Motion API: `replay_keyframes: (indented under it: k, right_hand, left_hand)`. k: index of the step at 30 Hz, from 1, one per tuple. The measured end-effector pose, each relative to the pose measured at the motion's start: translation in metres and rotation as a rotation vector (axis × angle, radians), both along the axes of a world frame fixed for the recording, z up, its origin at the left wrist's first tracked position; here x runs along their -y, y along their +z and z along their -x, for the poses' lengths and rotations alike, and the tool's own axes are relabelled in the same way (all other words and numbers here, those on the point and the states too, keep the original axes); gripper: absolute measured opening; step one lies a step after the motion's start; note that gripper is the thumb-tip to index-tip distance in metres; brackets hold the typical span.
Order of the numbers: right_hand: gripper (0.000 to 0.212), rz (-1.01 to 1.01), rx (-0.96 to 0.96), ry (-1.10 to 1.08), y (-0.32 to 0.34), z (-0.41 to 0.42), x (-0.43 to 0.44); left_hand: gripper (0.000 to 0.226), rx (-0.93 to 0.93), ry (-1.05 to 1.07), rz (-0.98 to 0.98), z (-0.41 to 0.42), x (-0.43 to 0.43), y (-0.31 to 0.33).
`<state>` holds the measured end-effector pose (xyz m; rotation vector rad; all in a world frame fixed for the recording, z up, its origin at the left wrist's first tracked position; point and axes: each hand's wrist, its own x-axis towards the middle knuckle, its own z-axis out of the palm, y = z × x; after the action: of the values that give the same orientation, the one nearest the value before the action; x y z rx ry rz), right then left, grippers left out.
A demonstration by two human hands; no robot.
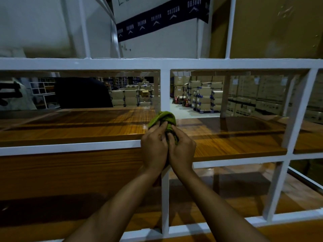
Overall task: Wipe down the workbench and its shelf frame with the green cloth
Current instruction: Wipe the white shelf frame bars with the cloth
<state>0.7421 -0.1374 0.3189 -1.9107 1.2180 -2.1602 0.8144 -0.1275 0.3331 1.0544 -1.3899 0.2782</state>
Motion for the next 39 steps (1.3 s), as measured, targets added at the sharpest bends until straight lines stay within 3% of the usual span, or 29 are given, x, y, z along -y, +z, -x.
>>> replay_keyframes:
  k: [5,14,19,23,32,39]
  right_hand:
    - [0.022,0.021,-0.024,-0.007,0.013,-0.001,0.001]
    - [0.022,0.075,0.05,-0.005,0.115,-0.005,0.008]
    - [0.027,0.074,0.045,0.01,0.133,-0.002,0.014]
    - [0.028,0.051,0.041,0.041,0.116,-0.002,0.012]
    - [0.028,0.049,0.048,0.013,0.015,-0.008,0.016]
    - [0.032,-0.021,-0.081,0.017,-0.032,-0.002,0.013]
  left_hand:
    - [0.03,-0.022,-0.01,0.02,-0.003,-0.004,0.013]
    - [0.025,-0.141,-0.04,0.173,0.0,0.007,0.109]
    - [0.025,-0.151,-0.048,0.203,-0.001,0.009,0.123]
    - [0.023,-0.126,-0.067,0.192,-0.003,0.011,0.105]
    - [0.033,0.239,-0.032,0.125,-0.024,0.009,0.016]
    - [0.031,0.387,0.053,0.162,-0.03,0.013,-0.029]
